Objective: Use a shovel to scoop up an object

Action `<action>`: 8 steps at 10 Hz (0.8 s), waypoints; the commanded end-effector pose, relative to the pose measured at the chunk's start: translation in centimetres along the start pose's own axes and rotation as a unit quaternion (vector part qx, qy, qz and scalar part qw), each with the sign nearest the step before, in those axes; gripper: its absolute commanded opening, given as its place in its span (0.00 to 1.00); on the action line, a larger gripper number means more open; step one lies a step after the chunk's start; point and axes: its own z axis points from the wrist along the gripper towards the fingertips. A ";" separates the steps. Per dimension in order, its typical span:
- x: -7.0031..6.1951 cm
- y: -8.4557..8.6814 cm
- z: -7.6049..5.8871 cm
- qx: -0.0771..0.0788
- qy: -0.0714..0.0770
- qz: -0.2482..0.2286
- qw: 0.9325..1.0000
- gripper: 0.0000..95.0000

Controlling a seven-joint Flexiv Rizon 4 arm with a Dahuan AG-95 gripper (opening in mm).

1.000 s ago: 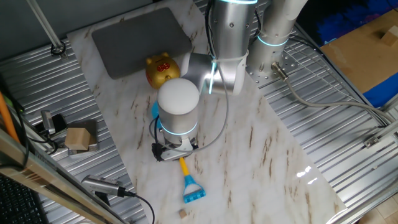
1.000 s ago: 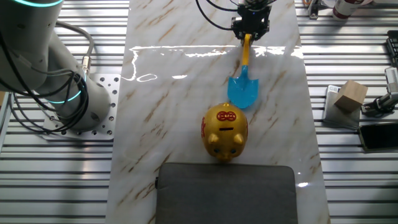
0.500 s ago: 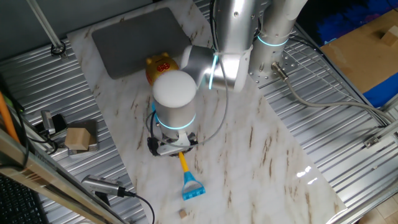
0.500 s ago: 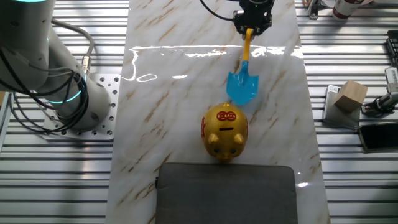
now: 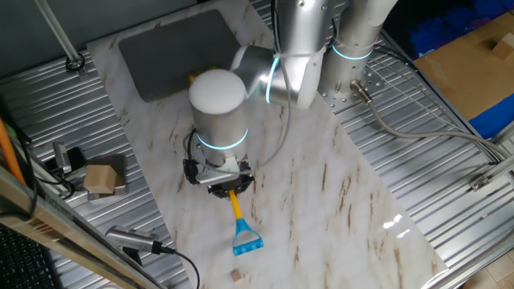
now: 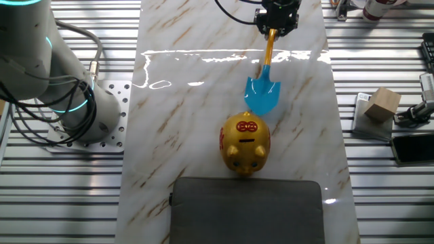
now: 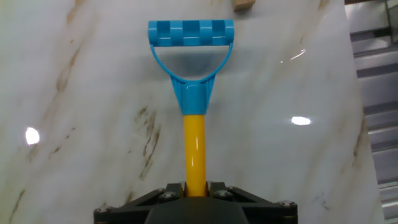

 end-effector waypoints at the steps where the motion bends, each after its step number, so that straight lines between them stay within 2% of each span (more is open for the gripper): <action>1: 0.0 0.2 -0.7 -0.001 0.001 -0.008 1.000 0.00; 6: 0.0 0.3 -1.0 -0.003 0.006 -0.014 1.000 0.00; 8: 0.0 0.3 -1.0 0.002 0.005 -0.020 1.000 0.00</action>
